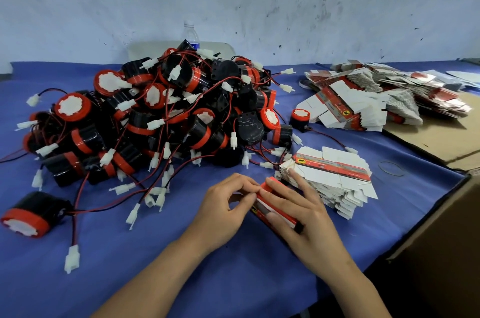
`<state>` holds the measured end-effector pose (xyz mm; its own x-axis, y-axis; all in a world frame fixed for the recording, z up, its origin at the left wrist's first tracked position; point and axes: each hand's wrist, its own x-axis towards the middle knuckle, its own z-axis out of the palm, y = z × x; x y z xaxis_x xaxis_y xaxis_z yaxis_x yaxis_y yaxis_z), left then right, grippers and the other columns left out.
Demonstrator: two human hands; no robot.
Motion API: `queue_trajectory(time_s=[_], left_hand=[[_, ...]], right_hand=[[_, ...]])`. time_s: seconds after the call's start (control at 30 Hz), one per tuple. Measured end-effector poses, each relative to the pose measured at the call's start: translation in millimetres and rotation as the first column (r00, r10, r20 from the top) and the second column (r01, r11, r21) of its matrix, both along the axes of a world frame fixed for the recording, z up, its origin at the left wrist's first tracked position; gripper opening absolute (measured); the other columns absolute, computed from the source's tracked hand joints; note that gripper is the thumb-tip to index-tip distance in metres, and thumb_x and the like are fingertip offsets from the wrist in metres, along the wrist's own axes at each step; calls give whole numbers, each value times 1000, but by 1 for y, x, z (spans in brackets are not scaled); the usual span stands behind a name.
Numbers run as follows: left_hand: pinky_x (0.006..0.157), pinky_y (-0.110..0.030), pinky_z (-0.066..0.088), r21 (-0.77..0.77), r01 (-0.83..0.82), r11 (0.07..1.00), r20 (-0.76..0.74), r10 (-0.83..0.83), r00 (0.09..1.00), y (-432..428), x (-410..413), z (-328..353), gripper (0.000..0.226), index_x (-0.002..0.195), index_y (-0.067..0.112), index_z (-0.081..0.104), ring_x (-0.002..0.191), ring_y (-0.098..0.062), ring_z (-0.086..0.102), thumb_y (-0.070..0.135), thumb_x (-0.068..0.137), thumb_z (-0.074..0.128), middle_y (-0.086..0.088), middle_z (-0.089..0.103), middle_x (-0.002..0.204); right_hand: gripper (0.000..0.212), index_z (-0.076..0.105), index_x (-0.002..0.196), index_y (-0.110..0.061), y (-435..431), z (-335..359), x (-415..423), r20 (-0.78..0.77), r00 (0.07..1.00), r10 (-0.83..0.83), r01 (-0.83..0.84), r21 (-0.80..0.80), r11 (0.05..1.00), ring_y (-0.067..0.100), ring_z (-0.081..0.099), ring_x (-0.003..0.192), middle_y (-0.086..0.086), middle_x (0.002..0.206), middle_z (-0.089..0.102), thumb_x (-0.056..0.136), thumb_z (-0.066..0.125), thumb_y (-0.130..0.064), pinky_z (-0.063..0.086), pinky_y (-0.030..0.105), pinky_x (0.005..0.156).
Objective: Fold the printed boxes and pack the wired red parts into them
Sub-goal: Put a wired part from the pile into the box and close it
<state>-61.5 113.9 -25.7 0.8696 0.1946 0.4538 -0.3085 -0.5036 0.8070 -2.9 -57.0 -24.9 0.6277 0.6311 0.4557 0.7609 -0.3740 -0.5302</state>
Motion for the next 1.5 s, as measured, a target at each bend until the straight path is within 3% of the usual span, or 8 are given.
queue_trajectory(time_s=[0.23, 0.47, 0.67, 0.77, 0.9, 1.0, 1.23, 1.5], left_hand=[[77, -17, 50, 42, -68, 997, 49, 65, 997, -1, 1, -1, 28, 85, 6, 70, 89, -7, 63, -17, 81, 54, 3, 67, 94], [73, -11, 47, 92, -120, 989, 64, 114, 991, -2, 3, -2, 30, 82, 8, 72, 85, -2, 63, -19, 77, 60, 6, 67, 89], [79, -15, 51, 224, -123, 967, 100, 103, 990, 1, 0, -5, 23, 88, 7, 73, 90, 0, 63, -10, 76, 63, 7, 68, 95], [81, -21, 51, 247, -105, 963, 80, 87, 993, -2, 0, -9, 31, 97, 13, 68, 95, 1, 60, -9, 76, 62, 9, 64, 103], [98, -12, 38, 345, 61, 937, 14, -70, 997, -2, -1, -11, 64, 133, 29, 47, 126, 2, 43, 8, 75, 62, 18, 41, 138], [104, -12, 33, 297, 118, 948, 25, -131, 991, -3, -2, -9, 67, 136, 42, 38, 133, -1, 39, 33, 78, 69, 24, 37, 142], [81, -8, 41, 218, 34, 975, 65, -50, 997, -3, -5, -4, 43, 110, 39, 53, 96, 3, 56, 50, 73, 71, 18, 61, 106], [84, -14, 45, 105, 11, 994, 19, -13, 1000, -7, -1, -5, 53, 118, 38, 53, 102, -3, 58, 49, 73, 78, 20, 60, 114]], right_hand=[[41, 7, 121, -78, -6, 19, -8, 20, 997, -74, 75, -488, 869, -3, -39, 130, -44, 138, -20, 99, 28, -53, -4, 42, 119], [48, -7, 137, -66, -2, 25, -23, 40, 987, -153, 148, -572, 807, 10, -29, 141, -29, 153, -19, 102, 21, -46, 1, 48, 119], [49, 1, 143, -57, 1, 22, -24, 140, 980, -141, 194, -524, 829, 17, 8, 145, -19, 158, -10, 102, 23, -43, 18, 44, 115], [48, 9, 142, -58, 1, 11, -24, 139, 982, -125, 174, -442, 880, 18, 21, 136, -23, 157, -2, 101, 28, -43, 42, 33, 93], [29, 66, 117, -35, -2, 6, -17, -7, 981, -195, 193, 181, 964, 5, 60, 105, -21, 126, 60, 91, 56, -44, 52, 27, 84], [26, 70, 96, -33, -5, 8, -11, -286, 957, -56, 187, 454, 871, 4, 65, 92, -16, 96, 70, 84, 54, -50, 50, 22, 76], [54, 57, 108, -34, -5, 8, -7, -292, 949, 122, -19, 333, 943, 13, 61, 99, -15, 105, 61, 62, 84, -40, 52, 25, 80], [50, 52, 105, -41, -5, 16, -1, -221, 975, -27, 71, 191, 979, 5, 53, 99, -19, 102, 56, 66, 84, -41, 46, 18, 79]])
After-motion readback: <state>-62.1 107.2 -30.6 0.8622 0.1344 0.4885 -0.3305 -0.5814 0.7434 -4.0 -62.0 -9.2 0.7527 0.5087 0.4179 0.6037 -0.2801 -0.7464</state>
